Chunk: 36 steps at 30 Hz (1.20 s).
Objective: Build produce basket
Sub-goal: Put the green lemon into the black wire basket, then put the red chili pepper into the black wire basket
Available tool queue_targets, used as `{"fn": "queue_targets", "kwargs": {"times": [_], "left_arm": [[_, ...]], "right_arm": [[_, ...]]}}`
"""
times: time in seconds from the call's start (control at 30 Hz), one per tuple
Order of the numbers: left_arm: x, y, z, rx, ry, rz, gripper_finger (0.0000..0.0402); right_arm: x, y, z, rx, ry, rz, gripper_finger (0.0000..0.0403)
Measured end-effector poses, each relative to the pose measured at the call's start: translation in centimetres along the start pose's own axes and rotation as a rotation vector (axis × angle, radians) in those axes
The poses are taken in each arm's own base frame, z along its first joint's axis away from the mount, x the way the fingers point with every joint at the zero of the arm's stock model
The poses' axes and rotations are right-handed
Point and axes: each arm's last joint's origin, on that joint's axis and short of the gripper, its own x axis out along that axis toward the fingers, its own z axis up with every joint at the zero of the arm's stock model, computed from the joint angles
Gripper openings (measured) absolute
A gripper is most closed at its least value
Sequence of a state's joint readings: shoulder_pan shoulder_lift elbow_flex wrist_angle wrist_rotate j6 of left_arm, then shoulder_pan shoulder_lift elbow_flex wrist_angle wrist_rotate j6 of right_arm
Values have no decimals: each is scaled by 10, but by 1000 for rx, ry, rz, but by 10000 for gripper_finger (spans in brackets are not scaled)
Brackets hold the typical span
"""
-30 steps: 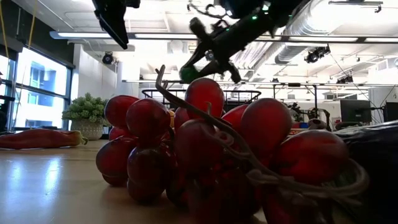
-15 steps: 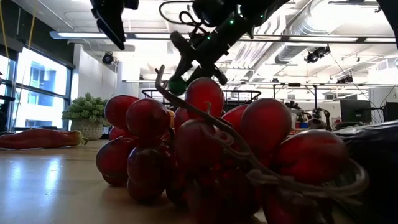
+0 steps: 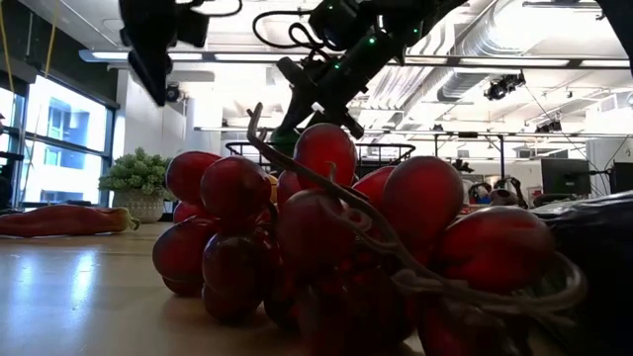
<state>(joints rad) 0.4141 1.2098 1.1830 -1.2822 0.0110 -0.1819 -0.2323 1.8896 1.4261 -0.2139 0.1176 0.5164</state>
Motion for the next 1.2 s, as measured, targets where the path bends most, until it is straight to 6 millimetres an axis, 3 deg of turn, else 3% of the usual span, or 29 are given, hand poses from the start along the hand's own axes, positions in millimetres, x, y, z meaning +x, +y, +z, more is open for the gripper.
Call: {"fn": "queue_targets", "kwargs": {"times": [0.47, 1.0, 1.2], "left_arm": [[46, -17, -30, -153, 187, 32, 273], [48, -38, -40, -226, 200, 42, 273], [61, -41, -44, -287, 175, 65, 273]], "right_arm": [[1, -11, 4, 18, 45, 32, 230], [2, -35, 16, 71, 111, 149, 234], [-14, -35, 27, 50, 80, 181, 234]]}}
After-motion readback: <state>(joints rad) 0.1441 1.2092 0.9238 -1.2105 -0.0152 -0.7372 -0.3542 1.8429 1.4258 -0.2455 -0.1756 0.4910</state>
